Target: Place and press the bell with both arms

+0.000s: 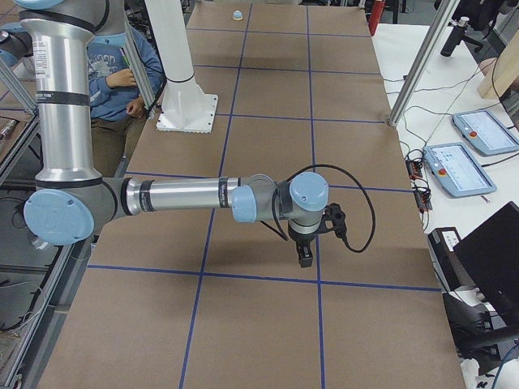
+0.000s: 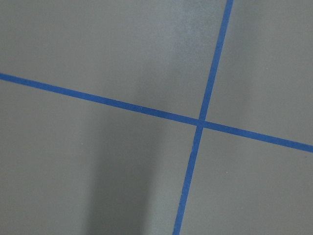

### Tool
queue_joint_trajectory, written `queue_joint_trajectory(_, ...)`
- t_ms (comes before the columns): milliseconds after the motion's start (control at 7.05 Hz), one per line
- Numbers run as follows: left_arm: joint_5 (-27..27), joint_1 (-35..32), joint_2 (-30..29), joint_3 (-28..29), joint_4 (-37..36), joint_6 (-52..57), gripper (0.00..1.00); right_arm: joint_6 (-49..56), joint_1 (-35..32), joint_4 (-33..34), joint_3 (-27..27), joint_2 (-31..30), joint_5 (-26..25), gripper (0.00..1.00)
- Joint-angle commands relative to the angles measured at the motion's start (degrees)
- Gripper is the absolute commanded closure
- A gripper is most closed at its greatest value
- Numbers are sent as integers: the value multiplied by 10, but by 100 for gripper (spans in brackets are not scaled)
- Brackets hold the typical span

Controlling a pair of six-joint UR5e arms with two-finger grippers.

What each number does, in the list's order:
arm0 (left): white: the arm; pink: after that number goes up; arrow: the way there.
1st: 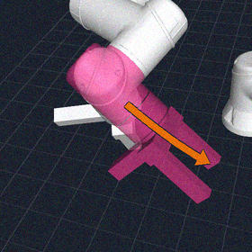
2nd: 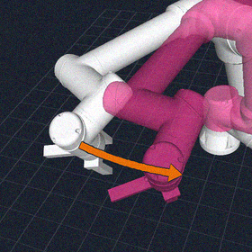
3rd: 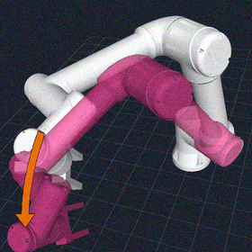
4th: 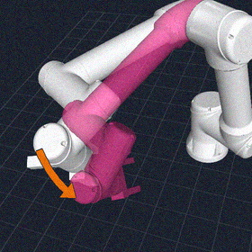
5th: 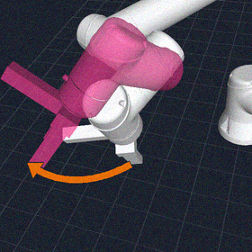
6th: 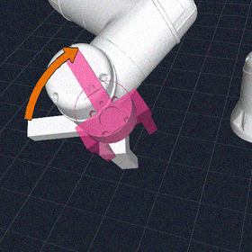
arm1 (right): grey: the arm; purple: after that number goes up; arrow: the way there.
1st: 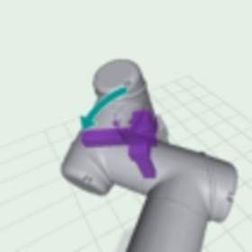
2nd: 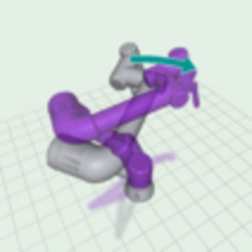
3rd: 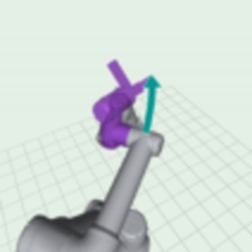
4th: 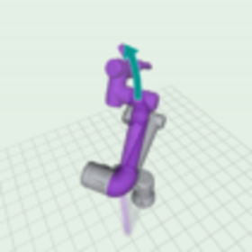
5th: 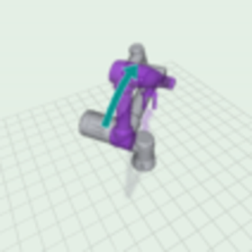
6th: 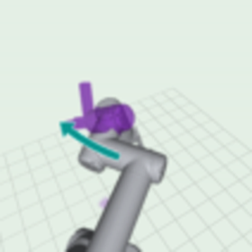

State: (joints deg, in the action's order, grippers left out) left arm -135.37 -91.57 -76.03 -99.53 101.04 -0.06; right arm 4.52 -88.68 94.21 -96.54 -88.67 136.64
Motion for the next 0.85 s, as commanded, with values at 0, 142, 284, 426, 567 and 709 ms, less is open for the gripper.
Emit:
queue_joint_trajectory(0, -4, 0, 2, -7, 0, -8, 0, 0, -4, 48, -46, -30, -5, 0)
queue_joint_trajectory(142, -3, 2, 6, 7, 6, -4, 0, 2, -4, 44, -51, -42, -3, 0)
queue_joint_trajectory(284, -4, 2, 5, 18, 13, -6, 0, 6, -4, 44, -53, -45, -3, 0)
queue_joint_trajectory(426, -5, 2, 6, 18, 12, -8, 0, 7, -4, 44, -56, -54, 2, 0)
queue_joint_trajectory(567, -9, 2, 6, 17, 11, -9, 0, 1, -3, 45, -52, -56, 3, 0)
queue_joint_trajectory(709, -24, 1, 11, 18, 16, -5, 0, 3, -3, 44, -51, -56, 3, 0)
